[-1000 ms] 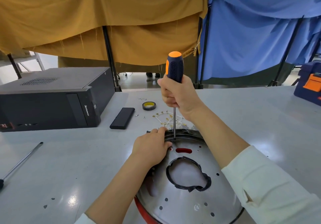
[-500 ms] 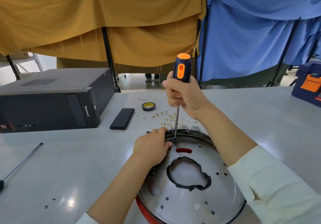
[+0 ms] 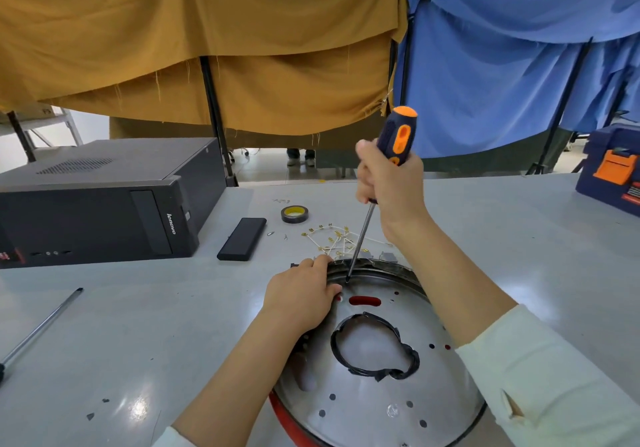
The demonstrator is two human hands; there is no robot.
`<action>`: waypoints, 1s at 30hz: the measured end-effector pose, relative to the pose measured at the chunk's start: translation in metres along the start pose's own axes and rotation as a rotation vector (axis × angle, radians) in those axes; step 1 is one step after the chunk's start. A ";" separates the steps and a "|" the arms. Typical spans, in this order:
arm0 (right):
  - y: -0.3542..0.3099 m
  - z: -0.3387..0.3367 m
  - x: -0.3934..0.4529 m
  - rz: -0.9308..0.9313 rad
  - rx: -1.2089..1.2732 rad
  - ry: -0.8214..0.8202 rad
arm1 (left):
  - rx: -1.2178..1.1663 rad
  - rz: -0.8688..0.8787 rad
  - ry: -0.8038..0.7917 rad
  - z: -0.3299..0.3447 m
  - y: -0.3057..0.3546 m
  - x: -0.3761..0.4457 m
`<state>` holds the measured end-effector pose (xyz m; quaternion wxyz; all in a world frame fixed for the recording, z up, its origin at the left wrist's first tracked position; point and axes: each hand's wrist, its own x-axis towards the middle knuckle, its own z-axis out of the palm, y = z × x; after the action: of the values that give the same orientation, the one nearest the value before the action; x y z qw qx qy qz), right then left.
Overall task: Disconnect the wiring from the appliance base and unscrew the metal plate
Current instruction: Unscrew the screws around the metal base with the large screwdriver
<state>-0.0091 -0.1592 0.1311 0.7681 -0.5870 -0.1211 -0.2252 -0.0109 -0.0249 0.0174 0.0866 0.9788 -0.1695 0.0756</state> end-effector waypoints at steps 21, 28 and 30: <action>0.000 0.010 0.004 0.050 -0.090 -0.371 | 0.014 0.011 0.007 0.000 0.000 -0.001; 0.018 0.003 -0.005 -0.103 -0.010 0.037 | 0.008 0.014 0.014 0.000 -0.001 -0.001; 0.020 0.000 -0.006 -0.103 0.080 0.071 | 0.010 0.012 0.010 0.000 0.000 -0.001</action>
<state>-0.0049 -0.1534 0.1116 0.7820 -0.5407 -0.1327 -0.2802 -0.0118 -0.0245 0.0176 0.0819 0.9778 -0.1744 0.0821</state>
